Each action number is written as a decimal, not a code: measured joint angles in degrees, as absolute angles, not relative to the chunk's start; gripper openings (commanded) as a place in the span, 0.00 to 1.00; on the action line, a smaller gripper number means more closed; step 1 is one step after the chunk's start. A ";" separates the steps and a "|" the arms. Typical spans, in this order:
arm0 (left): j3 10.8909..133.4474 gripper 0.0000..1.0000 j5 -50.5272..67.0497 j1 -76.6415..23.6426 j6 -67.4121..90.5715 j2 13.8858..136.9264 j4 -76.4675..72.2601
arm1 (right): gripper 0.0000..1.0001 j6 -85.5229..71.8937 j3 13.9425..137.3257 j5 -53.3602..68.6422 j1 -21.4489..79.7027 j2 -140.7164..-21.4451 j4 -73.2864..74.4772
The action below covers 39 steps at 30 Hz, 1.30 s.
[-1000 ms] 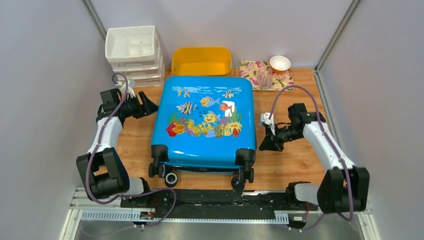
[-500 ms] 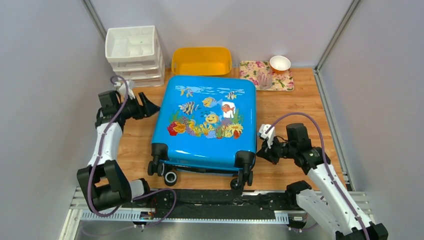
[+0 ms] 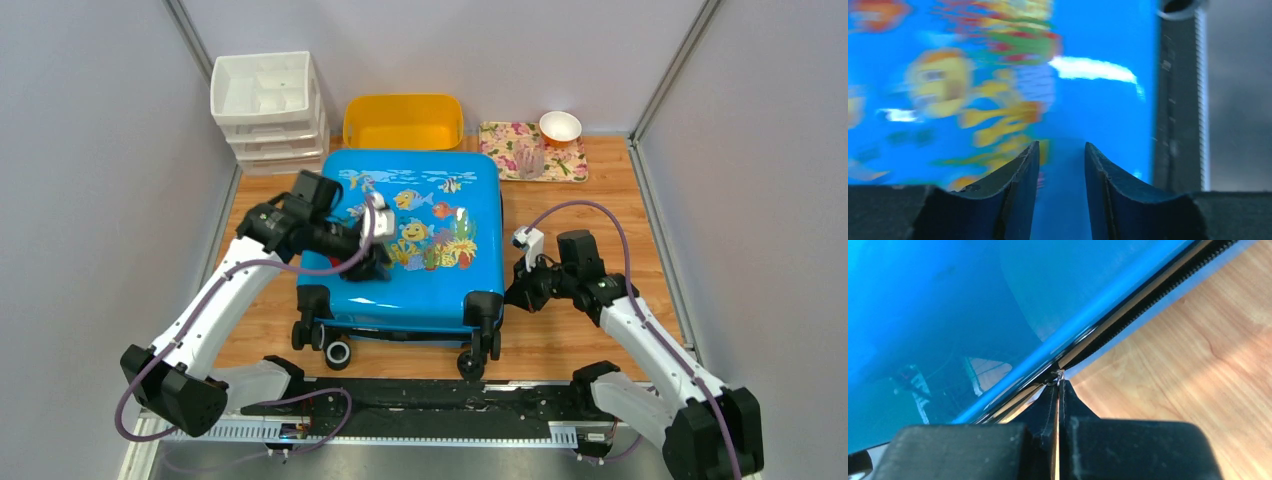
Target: Open, take out, and arrange the luggage
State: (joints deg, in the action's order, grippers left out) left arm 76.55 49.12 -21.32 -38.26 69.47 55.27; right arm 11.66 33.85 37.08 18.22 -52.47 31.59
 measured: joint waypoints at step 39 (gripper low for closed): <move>48.82 0.12 24.25 -57.25 -19.55 69.97 31.75 | 0.00 3.79 31.09 28.99 21.19 -45.52 22.50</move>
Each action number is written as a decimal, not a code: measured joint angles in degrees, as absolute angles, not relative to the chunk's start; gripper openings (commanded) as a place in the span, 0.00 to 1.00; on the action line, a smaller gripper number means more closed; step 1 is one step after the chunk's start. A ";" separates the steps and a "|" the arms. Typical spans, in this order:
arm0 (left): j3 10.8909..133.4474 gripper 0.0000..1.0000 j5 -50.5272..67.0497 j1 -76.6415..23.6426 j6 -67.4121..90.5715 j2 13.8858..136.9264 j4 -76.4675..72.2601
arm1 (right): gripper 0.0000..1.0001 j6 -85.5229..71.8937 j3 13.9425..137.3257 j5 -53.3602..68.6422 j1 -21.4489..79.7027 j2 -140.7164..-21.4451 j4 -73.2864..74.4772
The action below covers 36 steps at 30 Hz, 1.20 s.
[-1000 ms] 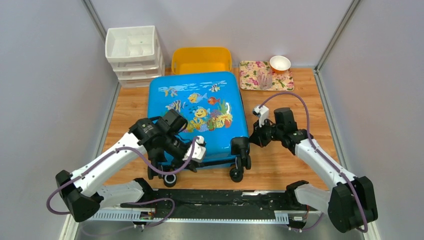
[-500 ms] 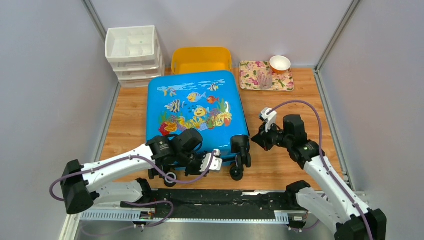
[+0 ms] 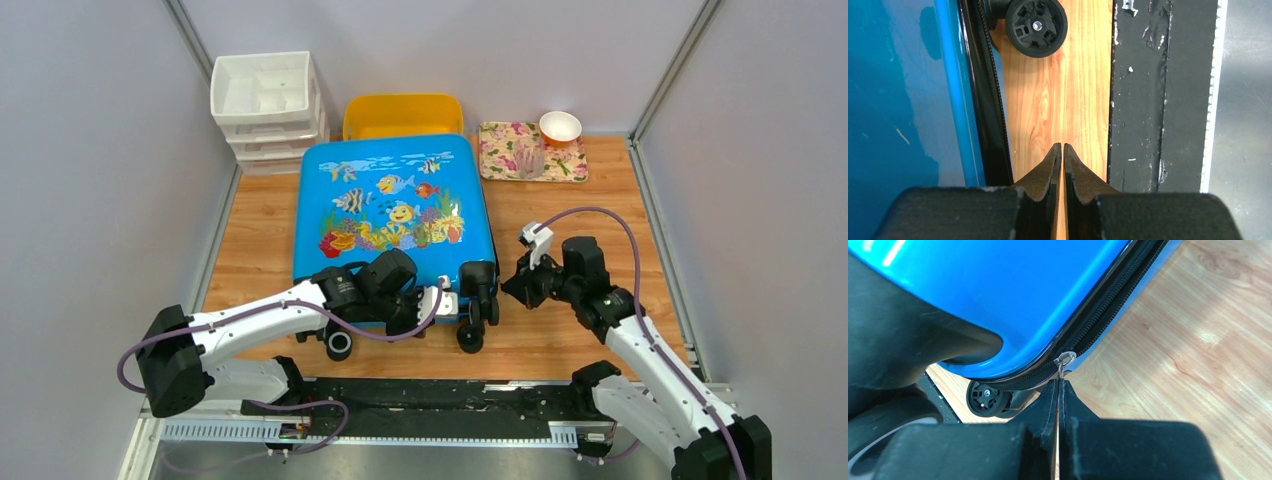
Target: Open, take out, and arrange the luggage
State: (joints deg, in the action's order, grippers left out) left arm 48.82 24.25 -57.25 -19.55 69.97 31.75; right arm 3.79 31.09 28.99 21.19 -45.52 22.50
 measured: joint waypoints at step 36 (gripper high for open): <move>48.82 0.15 24.32 -55.99 -19.44 70.13 29.98 | 0.63 19.31 32.32 31.29 20.12 -48.99 24.34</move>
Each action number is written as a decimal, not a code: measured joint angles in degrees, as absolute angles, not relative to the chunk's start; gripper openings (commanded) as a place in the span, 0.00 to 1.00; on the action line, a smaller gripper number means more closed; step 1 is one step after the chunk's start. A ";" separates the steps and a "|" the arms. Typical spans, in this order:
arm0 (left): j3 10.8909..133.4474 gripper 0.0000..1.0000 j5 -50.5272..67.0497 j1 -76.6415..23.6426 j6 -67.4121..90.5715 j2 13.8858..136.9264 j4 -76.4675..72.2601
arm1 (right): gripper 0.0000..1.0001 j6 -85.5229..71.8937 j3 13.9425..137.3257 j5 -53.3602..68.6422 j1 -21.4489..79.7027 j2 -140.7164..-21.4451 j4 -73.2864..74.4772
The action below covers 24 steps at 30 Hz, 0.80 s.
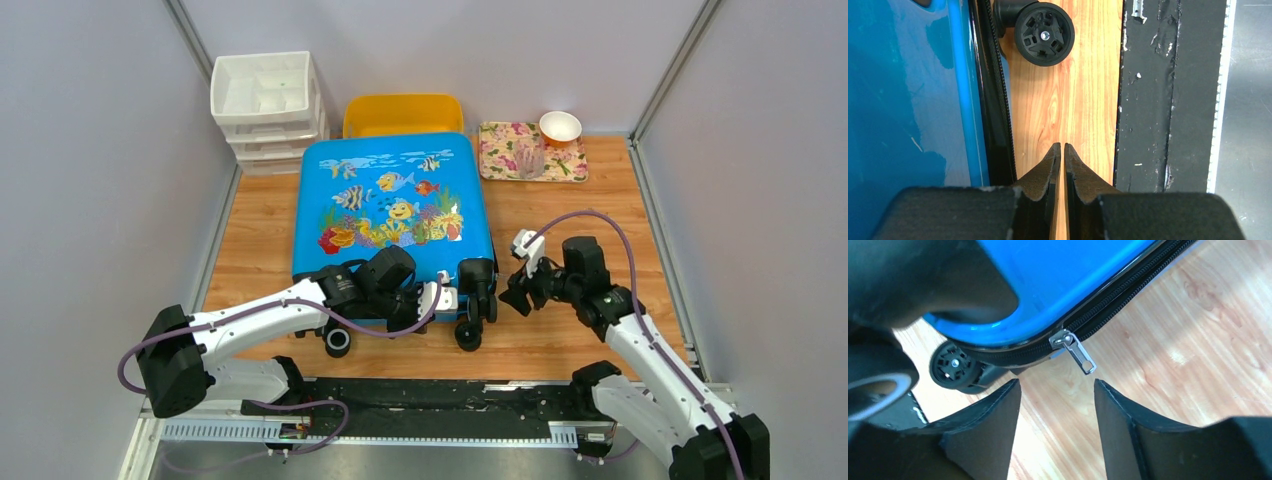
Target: Open, take out, and arrange the luggage
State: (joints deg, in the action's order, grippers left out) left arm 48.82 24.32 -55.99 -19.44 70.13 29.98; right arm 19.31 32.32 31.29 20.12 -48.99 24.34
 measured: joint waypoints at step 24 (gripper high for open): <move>48.82 0.16 24.53 -55.88 -19.59 70.13 29.98 | 0.71 59.29 46.37 57.60 10.68 -72.12 41.76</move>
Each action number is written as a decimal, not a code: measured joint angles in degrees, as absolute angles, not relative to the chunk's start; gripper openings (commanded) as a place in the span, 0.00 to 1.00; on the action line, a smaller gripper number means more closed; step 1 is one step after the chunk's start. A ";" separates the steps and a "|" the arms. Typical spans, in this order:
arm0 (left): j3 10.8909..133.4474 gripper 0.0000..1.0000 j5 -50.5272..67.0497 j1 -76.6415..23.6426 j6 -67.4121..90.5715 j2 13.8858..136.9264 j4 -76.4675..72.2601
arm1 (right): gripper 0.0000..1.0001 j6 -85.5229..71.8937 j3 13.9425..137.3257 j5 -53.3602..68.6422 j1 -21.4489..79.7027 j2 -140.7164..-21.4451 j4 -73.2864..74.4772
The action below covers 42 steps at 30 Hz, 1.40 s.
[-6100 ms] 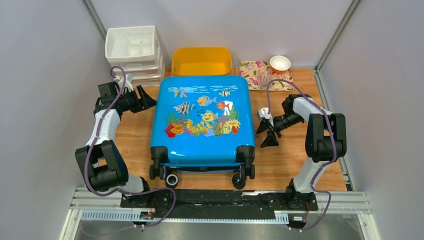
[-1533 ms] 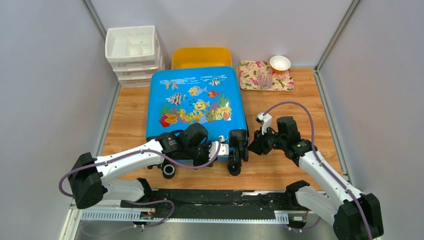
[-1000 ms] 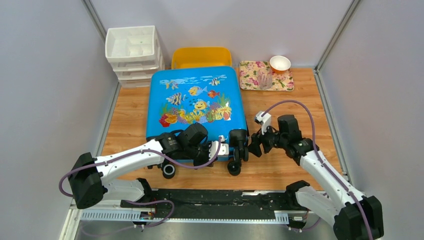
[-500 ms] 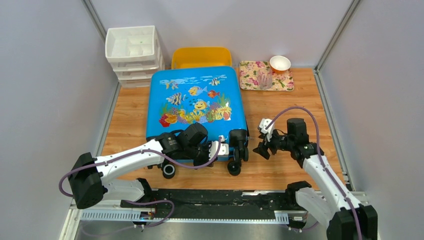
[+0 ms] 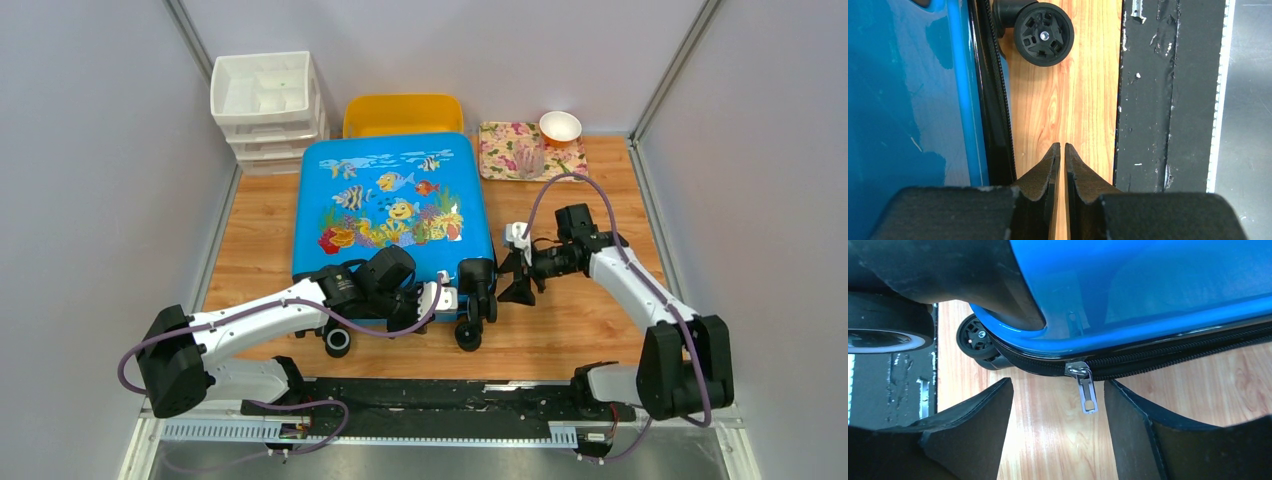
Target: Open, take out, and arrange the luggage
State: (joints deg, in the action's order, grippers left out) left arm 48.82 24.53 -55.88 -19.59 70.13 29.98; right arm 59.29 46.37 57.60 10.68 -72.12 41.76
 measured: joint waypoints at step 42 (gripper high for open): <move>48.80 0.02 25.56 -55.70 -19.14 71.35 27.35 | 0.00 30.00 35.44 52.31 12.47 -56.49 31.11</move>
State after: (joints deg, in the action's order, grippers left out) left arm 48.80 25.56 -55.70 -19.14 71.35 27.35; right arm 30.00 35.44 52.31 12.47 -56.49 31.11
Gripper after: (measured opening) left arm 0.067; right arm 0.009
